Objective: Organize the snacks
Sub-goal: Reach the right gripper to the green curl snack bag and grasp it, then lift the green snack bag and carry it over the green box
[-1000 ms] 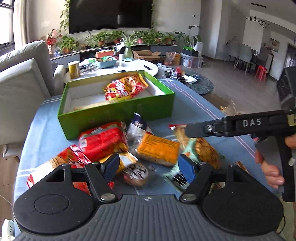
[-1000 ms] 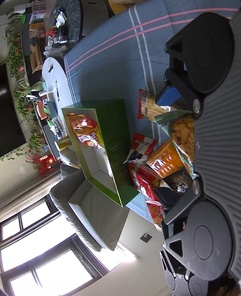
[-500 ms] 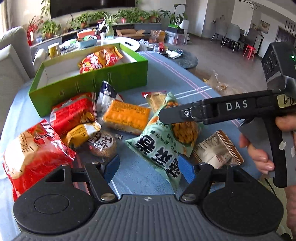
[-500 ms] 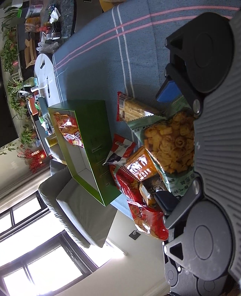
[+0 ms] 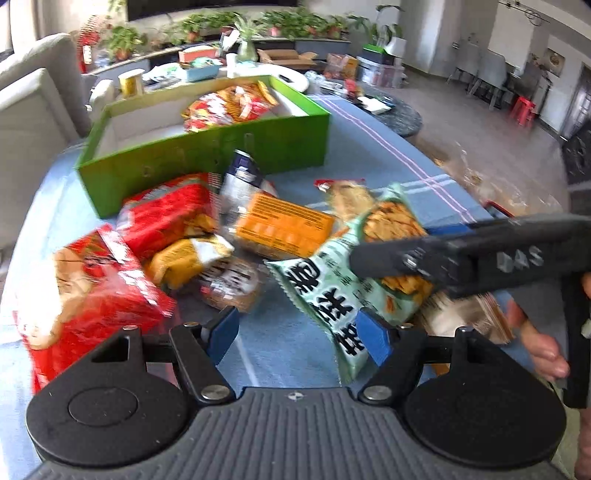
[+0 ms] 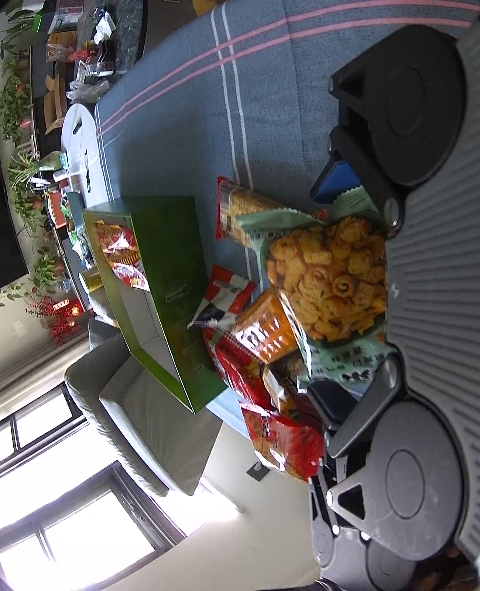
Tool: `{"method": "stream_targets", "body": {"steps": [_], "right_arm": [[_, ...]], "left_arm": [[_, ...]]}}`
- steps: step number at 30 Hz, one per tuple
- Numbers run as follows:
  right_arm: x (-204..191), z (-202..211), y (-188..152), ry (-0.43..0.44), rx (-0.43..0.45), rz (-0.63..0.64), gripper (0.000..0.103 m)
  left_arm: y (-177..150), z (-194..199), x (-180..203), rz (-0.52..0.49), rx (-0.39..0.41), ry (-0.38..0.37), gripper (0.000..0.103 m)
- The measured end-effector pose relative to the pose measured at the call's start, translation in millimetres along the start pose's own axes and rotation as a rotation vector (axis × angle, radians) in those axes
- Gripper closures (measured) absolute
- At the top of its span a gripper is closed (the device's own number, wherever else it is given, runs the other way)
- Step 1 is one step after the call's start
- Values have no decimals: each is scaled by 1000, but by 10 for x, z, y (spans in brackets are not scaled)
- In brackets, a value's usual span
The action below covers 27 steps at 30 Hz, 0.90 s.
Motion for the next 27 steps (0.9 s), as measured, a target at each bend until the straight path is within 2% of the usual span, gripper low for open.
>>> {"method": "stream_targets", "body": {"steps": [3,5,7,11,15,17,20,23,27], "right_arm": [[-73,19,-6,42,-3,6,23],[-117,23,-4,85,-14,9,23],[-144,42,7,89,-18,15,24],[-104,95,37,24,2,5,24],[-62,73,31,32,-11,-16,24],[-79,49,18,27,-19,-6,23],[-87,19,17,35,-30,2,24],[-92,-8,10,22,-34,7,23],[-77,-41,-9,10,-45,4,23]], "left_arm": [[24,32,-104,37,27,66,36],[30,73,-167,65,36,80,36],[27,115,-197,75,40,63,36],[3,183,-155,43,43,35,36],[-39,140,-43,8,-7,-9,35],[-59,87,13,-6,-31,-9,35],[-75,4,66,-19,-43,-1,35],[-66,-26,58,8,-36,-27,35],[-58,-41,45,17,-11,-35,49]]}}
Point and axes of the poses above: each gripper's, at about its wrist camera, not at the fingertips, and z roughly against the way its jaws point, x to its right, y to its top, the point moved 1 cm from there along -z, roughly the way its jaws point, and after that the axes turned 6 degrees about -x, right-handed, at the moved point
